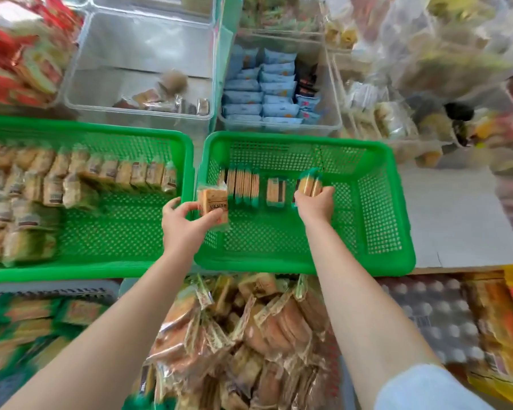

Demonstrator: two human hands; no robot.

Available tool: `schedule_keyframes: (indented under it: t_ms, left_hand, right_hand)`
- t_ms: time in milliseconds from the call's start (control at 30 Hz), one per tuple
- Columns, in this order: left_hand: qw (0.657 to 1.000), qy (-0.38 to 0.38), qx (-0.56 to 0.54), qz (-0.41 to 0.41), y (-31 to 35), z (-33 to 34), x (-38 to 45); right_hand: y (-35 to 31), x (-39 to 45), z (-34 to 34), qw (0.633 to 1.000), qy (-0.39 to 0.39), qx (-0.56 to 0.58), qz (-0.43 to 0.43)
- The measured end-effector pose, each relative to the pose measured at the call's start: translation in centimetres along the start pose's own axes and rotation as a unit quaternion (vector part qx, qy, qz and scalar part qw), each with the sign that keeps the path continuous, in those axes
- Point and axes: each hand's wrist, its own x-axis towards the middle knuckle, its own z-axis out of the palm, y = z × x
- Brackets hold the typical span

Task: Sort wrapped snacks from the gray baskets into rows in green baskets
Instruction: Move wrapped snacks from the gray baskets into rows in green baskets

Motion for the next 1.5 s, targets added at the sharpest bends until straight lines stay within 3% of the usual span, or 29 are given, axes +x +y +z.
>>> schedule_keyframes:
  t_ms: [200, 800, 933, 1100, 1300, 1400, 1500]
  left_hand:
    - [0.996, 0.035, 0.077, 0.02, -0.4, 0.7, -0.4]
    - [0.993, 0.027, 0.109, 0.026, -0.1, 0.6, -0.8]
    - [0.993, 0.024, 0.11, 0.027, -0.1, 0.6, -0.9]
    - [0.993, 0.021, 0.112, 0.027, -0.2, 0.5, -0.8]
    - [0.993, 0.019, 0.111, 0.029, -0.1, 0.5, -0.9]
    - [0.993, 0.021, 0.111, 0.029, -0.1, 0.5, -0.8]
    - [0.993, 0.02, 0.112, 0.032, -0.3, 0.6, -0.8]
  right_hand:
    - [0.7, 1.1, 3.1, 0.989, -0.124, 0.066, 0.039]
    - [-0.7, 0.4, 2.7, 0.941, -0.163, 0.28, 0.101]
    - [-0.8, 0.1, 2.9, 0.956, -0.169, 0.224, 0.083]
    - [-0.6, 0.0, 4.2, 0.991, -0.129, 0.041, 0.024]
    - [-0.4, -0.4, 4.6, 0.979, -0.176, -0.106, -0.021]
    - [0.0, -0.5, 4.2, 0.969, -0.214, -0.123, 0.023]
    - [-0.5, -1.0, 4.3, 0.957, -0.279, -0.023, 0.079]
